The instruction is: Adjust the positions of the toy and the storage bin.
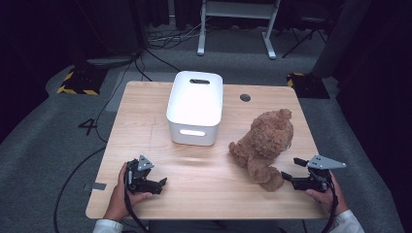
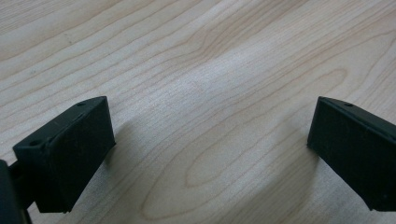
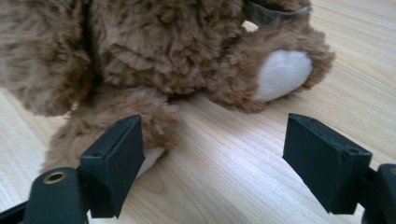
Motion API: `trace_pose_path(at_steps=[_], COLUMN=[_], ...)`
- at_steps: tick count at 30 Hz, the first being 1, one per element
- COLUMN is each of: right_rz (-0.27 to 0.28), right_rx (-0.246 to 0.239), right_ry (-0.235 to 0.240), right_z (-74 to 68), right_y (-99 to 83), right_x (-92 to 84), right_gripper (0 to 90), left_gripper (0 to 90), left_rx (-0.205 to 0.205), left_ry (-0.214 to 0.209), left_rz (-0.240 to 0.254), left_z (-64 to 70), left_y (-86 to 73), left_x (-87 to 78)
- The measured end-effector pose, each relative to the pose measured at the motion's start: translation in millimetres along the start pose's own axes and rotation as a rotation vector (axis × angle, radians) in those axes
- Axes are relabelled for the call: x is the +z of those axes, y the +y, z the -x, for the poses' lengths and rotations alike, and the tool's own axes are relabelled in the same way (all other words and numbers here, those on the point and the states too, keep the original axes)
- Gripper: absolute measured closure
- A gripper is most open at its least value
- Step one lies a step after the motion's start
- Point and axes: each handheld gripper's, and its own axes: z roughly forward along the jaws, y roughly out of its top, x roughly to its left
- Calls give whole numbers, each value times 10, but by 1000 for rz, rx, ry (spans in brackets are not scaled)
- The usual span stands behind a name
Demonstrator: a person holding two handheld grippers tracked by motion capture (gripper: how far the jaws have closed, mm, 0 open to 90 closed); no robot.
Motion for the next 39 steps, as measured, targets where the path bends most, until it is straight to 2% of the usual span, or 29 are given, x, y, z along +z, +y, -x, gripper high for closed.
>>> trace_pose_path(at_steps=[6,9,18,27,34,39], right_rz=[13,15,20,34,17,-17], right_rx=[-15,-15,-47,-69,-84,-72], right_ry=[34,36,82,103,113,96], right_z=[-69,-87,-259,-389,-483,-543], right_y=[47,57,120,174,188,175], right_x=[-25,-22,22,23,83,183], right_gripper=[229,230,230,226,221,220], left_gripper=[5,5,5,5,5,5], left_rx=[-2,-1,-1,-1,-1,-2], left_ry=[-1,-1,0,-1,-1,-1], left_rz=[0,0,0,0,0,0], left_z=[1,0,0,1,1,1], left_y=[0,0,0,0,0,0], left_x=[1,1,0,1,1,1])
